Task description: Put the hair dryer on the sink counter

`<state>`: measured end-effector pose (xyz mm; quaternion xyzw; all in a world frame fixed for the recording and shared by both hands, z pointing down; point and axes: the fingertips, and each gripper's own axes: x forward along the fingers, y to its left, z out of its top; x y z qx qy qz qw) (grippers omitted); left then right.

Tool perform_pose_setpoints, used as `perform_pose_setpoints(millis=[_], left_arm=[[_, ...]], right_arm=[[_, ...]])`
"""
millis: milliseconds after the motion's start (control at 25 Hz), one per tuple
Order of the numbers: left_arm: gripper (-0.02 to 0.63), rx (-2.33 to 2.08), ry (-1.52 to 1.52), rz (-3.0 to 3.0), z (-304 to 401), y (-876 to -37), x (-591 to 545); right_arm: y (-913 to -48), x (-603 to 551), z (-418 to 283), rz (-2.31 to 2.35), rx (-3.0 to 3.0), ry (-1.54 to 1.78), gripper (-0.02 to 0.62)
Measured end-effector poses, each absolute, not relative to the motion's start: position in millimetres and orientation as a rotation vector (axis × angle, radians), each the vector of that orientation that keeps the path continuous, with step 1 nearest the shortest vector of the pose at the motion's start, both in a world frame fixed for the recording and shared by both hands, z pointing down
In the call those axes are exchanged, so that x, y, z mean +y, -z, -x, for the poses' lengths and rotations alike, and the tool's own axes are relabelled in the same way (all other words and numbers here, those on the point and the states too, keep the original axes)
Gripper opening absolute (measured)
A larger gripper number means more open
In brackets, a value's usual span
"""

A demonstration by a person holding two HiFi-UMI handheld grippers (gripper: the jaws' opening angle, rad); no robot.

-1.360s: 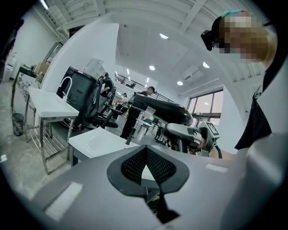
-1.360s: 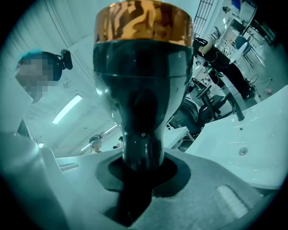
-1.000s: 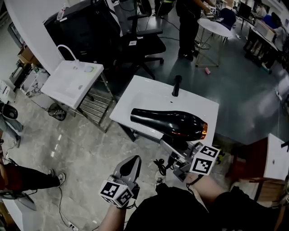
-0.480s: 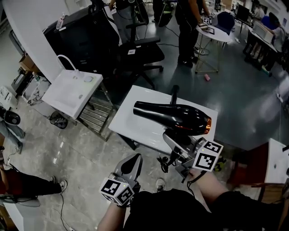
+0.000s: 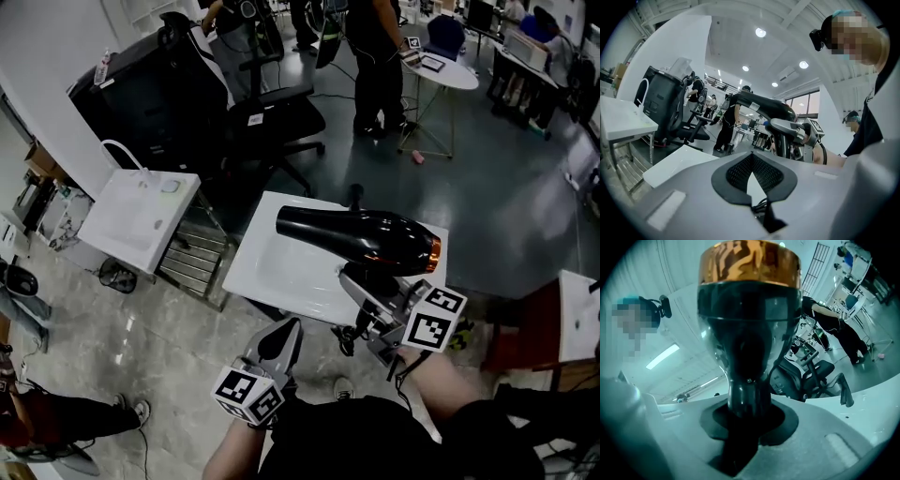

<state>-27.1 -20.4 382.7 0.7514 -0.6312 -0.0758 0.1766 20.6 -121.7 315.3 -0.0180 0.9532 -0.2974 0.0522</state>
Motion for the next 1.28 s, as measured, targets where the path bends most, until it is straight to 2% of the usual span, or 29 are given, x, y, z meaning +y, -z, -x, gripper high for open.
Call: perform_pose_setpoints(millis=[720, 1280], left_arm=[[0.003, -1.434, 0.147, -2.32, 148, -391, -85], [0.003, -1.237, 0.064, -2.414, 186, -418, -125]], right_arm=[[-302, -176, 87, 0.415, 2.828, 0.819, 0.091], [-363, -214, 147, 0.505, 2.859, 0.849, 0.091]])
